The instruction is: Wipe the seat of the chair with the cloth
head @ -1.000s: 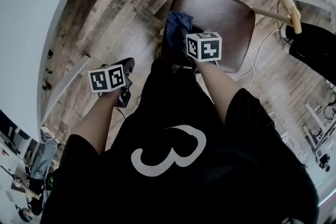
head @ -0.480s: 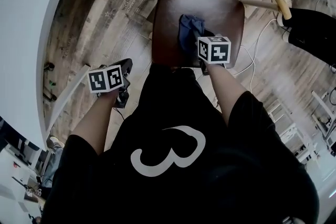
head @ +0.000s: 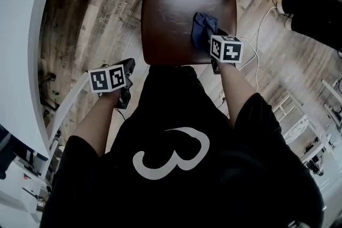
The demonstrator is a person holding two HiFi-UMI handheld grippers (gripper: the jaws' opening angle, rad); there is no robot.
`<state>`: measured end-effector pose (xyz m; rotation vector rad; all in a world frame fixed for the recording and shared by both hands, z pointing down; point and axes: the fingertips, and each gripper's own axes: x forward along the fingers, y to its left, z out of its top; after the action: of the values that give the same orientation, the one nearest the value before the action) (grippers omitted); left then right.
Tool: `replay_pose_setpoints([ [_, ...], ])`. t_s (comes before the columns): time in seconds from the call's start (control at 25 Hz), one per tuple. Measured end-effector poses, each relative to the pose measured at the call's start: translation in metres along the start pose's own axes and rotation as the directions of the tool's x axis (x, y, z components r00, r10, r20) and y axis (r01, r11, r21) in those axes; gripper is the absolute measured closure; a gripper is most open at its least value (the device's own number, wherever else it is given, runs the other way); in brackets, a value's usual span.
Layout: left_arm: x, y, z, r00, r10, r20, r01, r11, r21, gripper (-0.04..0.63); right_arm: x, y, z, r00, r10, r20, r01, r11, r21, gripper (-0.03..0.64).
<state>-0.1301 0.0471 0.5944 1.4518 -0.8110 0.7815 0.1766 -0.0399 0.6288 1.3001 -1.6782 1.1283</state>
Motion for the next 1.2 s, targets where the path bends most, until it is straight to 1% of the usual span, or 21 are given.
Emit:
replay_pose_setpoints([
  [0.16, 0.003, -0.013, 0.000, 1.000, 0.003, -0.008, -0.003, 1.000, 0.021, 0.583, -0.017, -0.046, -0.017, 0.998, -0.059, 0.011, 0.058, 0.994, 0.091, 0.554],
  [0.36, 0.007, -0.024, -0.004, 1.000, 0.009, -0.024, -0.008, 0.999, 0.040, 0.583, -0.034, -0.092, -0.035, 0.994, -0.113, 0.006, 0.111, 0.982, 0.155, 0.554],
  [0.52, 0.014, -0.033, -0.013, 0.999, 0.001, -0.035, 0.000, 0.999, 0.053, 0.583, -0.039, -0.110, -0.047, 0.991, -0.134, -0.008, 0.134, 0.979, 0.155, 0.554],
  [0.6, 0.016, -0.040, -0.016, 0.999, -0.008, -0.040, 0.010, 0.998, 0.066, 0.583, -0.041, -0.113, -0.049, 0.992, -0.129, -0.001, 0.127, 0.978, 0.164, 0.554],
  [0.72, 0.017, -0.048, -0.019, 0.999, -0.018, -0.042, 0.022, 0.996, 0.084, 0.583, -0.046, -0.111, -0.045, 0.993, -0.118, 0.028, 0.111, 0.977, 0.185, 0.554],
  [0.84, 0.015, -0.048, -0.023, 0.999, -0.022, -0.040, 0.026, 0.996, 0.087, 0.583, -0.057, -0.099, -0.034, 0.991, -0.101, 0.087, 0.083, 0.978, 0.189, 0.554],
  [1.08, 0.009, -0.040, -0.028, 0.999, -0.021, -0.027, 0.023, 0.997, 0.080, 0.583, -0.086, -0.059, -0.011, 0.979, -0.047, 0.198, 0.015, 0.987, 0.160, 0.554],
  [1.2, 0.003, -0.033, -0.028, 1.000, -0.027, -0.014, 0.028, 0.997, 0.070, 0.583, -0.098, -0.032, -0.002, 0.972, -0.016, 0.235, -0.025, 0.985, 0.170, 0.555],
])
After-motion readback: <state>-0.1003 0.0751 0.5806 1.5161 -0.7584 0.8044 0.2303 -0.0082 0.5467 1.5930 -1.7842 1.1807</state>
